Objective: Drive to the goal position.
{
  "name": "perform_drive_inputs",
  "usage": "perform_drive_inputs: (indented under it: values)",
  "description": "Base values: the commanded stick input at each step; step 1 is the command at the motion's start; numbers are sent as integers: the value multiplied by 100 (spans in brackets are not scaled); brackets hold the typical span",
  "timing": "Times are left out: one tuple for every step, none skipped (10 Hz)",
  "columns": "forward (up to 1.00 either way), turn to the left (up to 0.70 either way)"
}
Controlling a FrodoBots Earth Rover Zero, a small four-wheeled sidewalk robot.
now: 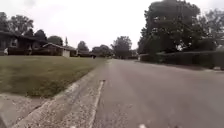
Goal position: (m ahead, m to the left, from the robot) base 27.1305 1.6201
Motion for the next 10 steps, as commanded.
perform_drive_inputs:
  values:
    - [70, 0]
    - [70, 0]
    - [70, 0]
    - [70, 0]
    - [70, 0]
    - [70, 0]
    - [70, 0]
    - [70, 0]
    - [70, 0]
    - [70, 0]
